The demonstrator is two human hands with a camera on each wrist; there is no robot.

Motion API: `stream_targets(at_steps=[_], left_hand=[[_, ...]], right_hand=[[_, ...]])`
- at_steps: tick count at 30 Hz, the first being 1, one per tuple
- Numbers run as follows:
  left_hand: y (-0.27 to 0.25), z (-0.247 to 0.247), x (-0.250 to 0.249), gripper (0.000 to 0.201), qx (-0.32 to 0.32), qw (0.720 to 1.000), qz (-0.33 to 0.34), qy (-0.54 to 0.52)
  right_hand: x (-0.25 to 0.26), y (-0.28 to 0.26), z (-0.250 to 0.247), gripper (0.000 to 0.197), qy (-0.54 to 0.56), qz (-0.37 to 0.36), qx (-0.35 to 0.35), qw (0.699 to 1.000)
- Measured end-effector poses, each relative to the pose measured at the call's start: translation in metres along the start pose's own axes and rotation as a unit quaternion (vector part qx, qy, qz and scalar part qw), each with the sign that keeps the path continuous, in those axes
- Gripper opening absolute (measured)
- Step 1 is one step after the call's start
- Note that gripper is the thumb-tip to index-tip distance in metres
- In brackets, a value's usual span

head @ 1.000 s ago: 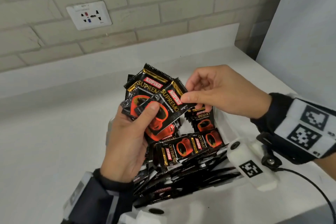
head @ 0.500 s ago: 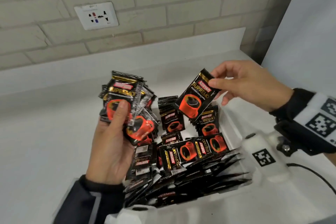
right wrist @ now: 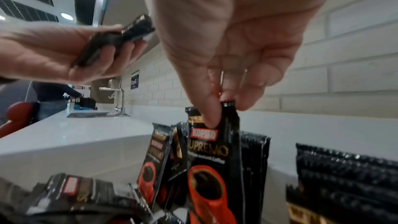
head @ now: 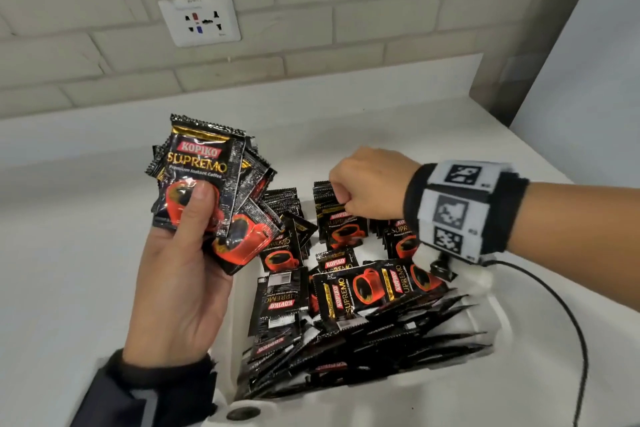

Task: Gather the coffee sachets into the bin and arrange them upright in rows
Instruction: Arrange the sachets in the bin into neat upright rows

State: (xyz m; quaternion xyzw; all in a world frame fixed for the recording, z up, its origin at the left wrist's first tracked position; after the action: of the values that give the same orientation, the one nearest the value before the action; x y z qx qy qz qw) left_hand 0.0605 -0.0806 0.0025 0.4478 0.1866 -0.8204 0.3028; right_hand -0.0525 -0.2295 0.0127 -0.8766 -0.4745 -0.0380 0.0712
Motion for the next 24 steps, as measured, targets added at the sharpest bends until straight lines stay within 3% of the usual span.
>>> stream_targets(at_steps=[10,24], left_hand=[[0.002,0.002,0.008,0.040,0.022,1.000,-0.021,0.003],[0.005,0.006,0.014,0.027,0.035,0.998,-0.045,0.000]], right_hand=[[0.013,0.010,0.027,0.011,-0.108,-0.046,0.090,0.989],[0.004,0.014,0.022,0.013,-0.146,-0.032,0.083,0.985]])
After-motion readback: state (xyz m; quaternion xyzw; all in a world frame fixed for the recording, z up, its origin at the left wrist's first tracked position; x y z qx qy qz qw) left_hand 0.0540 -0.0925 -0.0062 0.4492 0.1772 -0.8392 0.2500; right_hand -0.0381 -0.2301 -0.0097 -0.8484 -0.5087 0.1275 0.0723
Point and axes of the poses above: each hand's wrist, its own y-axis towards the middle knuckle, its own z-axis out of the palm, x = y × z, the point moved 4 cm from there along y, towards the middle knuckle, and after that the axes turned 1 degree about z, right-handed, at the moved point
